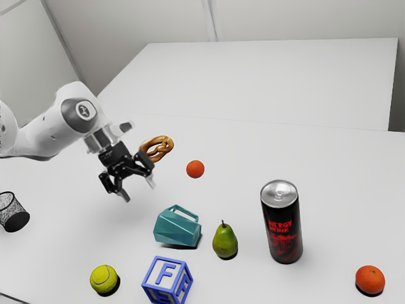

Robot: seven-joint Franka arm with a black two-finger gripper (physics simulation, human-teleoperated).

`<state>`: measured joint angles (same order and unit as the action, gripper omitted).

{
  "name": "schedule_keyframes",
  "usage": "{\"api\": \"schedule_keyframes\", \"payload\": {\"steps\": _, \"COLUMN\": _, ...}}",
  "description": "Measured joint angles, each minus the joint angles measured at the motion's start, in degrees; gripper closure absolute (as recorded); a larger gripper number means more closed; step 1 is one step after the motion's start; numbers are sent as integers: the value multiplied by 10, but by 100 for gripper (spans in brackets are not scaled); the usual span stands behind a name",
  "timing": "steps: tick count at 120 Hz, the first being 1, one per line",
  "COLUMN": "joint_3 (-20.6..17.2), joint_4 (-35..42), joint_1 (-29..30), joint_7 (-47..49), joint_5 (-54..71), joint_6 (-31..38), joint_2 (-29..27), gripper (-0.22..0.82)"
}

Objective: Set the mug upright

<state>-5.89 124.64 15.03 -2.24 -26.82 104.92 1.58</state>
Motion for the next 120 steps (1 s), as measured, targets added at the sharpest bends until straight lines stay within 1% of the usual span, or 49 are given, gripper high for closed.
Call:
{"api": "schedule_keyframes", "payload": {"steps": 16, "joint_3": 0, "joint_4": 2, "joint_1": -5, "joint_7": -12, "joint_5": -32, "joint_6": 3, "joint_2": 30, "gripper": 0}}
{"api": "schedule_keyframes", "payload": {"steps": 38, "joint_3": -2, "joint_4": 19, "joint_1": -15, "joint_7": -25, "joint_5": -77, "joint_6": 5, "joint_2": 46, "gripper": 0}}
{"api": "schedule_keyframes", "payload": {"steps": 64, "joint_3": -4, "joint_4": 42, "joint_1": -18, "joint_7": -36, "joint_5": -134, "joint_6": 6, "joint_2": 52, "gripper": 0}}
{"api": "schedule_keyframes", "payload": {"steps": 115, "joint_3": -19, "joint_4": 48, "joint_1": -32, "joint_7": -47, "joint_5": -194, "joint_6": 25, "joint_2": 73, "gripper": 0}}
{"api": "schedule_keyframes", "payload": {"steps": 120, "joint_3": -19, "joint_4": 48, "joint_1": -32, "joint_7": -47, "joint_5": -196, "joint_6": 27, "joint_2": 73, "gripper": 6}}
